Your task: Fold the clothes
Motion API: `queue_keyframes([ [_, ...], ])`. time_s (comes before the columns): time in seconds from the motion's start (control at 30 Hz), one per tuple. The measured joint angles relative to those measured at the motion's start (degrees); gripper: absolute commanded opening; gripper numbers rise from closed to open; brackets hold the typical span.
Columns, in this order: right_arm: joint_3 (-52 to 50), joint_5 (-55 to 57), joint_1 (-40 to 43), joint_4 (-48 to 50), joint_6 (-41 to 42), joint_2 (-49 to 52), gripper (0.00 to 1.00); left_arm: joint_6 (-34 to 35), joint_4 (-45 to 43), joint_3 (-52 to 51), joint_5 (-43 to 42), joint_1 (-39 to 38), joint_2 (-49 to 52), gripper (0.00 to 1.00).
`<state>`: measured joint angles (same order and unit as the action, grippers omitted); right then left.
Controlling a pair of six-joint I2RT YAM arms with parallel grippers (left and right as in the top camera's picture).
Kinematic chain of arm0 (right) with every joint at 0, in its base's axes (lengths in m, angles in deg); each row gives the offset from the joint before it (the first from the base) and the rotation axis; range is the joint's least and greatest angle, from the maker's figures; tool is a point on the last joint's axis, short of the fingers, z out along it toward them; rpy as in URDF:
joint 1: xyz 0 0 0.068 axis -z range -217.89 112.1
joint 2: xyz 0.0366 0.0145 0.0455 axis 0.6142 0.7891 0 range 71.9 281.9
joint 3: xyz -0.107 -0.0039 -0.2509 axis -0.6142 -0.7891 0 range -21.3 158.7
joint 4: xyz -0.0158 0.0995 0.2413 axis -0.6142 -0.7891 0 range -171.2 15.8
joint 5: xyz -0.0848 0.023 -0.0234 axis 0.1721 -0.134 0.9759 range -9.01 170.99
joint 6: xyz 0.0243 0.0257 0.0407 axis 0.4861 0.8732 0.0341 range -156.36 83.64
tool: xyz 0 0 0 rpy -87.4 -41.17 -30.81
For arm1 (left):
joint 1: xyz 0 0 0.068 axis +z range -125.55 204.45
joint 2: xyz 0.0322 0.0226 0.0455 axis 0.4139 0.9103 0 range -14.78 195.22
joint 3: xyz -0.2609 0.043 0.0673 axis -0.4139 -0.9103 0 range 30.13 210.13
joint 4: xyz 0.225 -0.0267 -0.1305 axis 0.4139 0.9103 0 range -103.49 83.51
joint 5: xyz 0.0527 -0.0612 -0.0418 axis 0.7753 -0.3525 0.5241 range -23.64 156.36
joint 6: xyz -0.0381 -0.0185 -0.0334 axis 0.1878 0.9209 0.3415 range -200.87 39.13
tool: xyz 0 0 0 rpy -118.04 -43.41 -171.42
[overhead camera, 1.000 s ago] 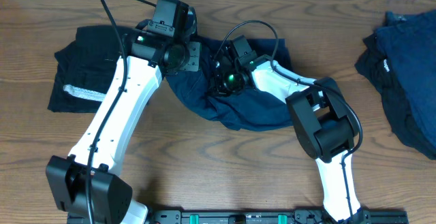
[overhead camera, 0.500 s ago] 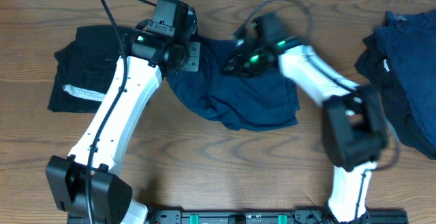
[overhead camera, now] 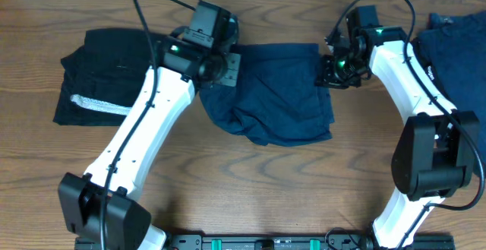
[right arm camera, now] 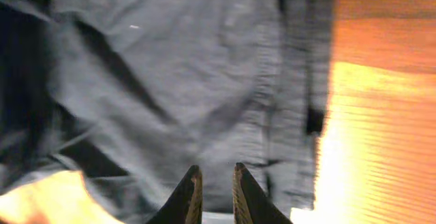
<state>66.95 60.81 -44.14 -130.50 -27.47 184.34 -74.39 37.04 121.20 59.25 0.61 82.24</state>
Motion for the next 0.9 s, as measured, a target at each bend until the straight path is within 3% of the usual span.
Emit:
queue_keyframes([
  [0.23, -4.09, 5.81, 0.20, 1.27, -1.36, 0.00, 0.15, 1.29, -3.37, 0.09, -1.20, -2.49, 3.91, 0.06],
  [0.63, -17.75, 8.04, 0.20, 17.99, -2.01, 0.00, 0.09, 4.17, -8.76, 0.15, -2.89, -7.08, 4.22, 0.06],
  [0.9, -19.50, 7.41, 0.46, 20.48, -1.99, -0.57, 0.07, 5.53, -8.98, 0.15, -3.32, -7.08, 4.22, 0.06],
])
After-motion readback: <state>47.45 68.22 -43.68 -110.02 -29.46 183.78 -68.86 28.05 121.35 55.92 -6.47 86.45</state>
